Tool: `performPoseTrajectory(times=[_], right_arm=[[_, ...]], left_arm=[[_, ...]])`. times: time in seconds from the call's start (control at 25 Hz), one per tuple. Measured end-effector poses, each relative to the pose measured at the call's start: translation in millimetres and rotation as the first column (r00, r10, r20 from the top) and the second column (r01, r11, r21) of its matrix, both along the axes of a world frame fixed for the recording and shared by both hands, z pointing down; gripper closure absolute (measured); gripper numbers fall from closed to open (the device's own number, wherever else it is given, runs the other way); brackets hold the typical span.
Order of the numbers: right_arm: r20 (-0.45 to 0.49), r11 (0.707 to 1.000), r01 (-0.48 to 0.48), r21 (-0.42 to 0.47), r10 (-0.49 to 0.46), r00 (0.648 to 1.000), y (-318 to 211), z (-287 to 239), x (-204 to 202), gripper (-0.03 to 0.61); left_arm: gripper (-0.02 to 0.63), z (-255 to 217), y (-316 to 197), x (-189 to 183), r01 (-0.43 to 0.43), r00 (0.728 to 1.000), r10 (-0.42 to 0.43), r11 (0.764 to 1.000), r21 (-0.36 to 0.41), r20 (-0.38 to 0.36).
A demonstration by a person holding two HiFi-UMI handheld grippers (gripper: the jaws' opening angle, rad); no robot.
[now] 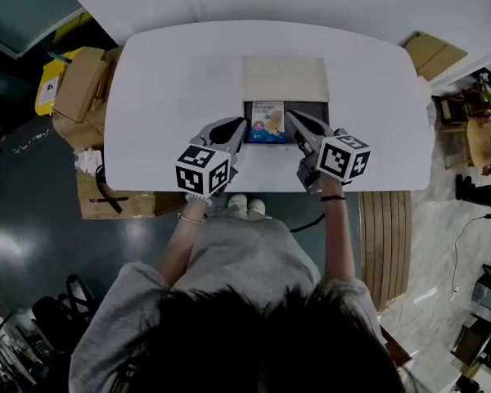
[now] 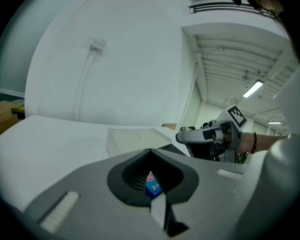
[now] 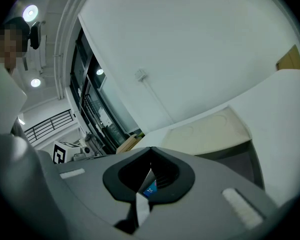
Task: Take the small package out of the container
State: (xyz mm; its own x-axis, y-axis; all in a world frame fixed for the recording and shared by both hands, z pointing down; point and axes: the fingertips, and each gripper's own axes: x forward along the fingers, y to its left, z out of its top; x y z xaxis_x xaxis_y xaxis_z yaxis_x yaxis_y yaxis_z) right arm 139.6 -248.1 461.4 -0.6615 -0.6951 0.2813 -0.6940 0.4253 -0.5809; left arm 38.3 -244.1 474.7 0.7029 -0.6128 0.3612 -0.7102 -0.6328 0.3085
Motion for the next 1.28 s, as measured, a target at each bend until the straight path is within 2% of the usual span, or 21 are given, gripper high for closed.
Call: performPoseTrajectory(times=[0.44,0.76,0.96,1.08,1.2,1.28], right_arm=[[-0.087,0.991,0.082,-0.105,-0.092,0.992,-10.3,26.1,-0.3,0.565],[-0.111,0.963,0.115,-0.245,-0.146,0.983,-12.8,50.6,1.0,0.565],[-0.044,0.938,0.161,-0.308,-0.183,0.982,-5.2,57.9,-3.2,0.563],[-0.012,0.929,0.157,-0.334,-0.171,0.985,-5.7,59.7,-2.0,0.54],[-0.032,0.917,0.141,-0.372,-0.165,0.986,-7.3,67.0,1.8,0.473],[-0.034,0.901,0.142,-0.41,-0.17,0.985,-7.0,71.0,3.0,0.456]], left_arm=[[0.621,18.4,-12.4,7.9,-0.022,1.0,0.021,0.998,-0.052,-0.017],[0.62,28.2,-11.4,8.3,-0.031,0.999,0.03,0.997,-0.075,-0.024],[0.621,31.1,-11.2,9.5,-0.032,0.999,0.03,0.996,-0.078,-0.028],[0.621,32.1,-11.1,11.1,-0.034,0.999,0.032,0.996,-0.081,-0.03],[0.62,33.2,-9.8,11.8,-0.034,0.999,0.031,0.996,-0.084,-0.035],[0.62,33.5,-8.6,12.5,-0.036,0.999,0.033,0.996,-0.086,-0.037]])
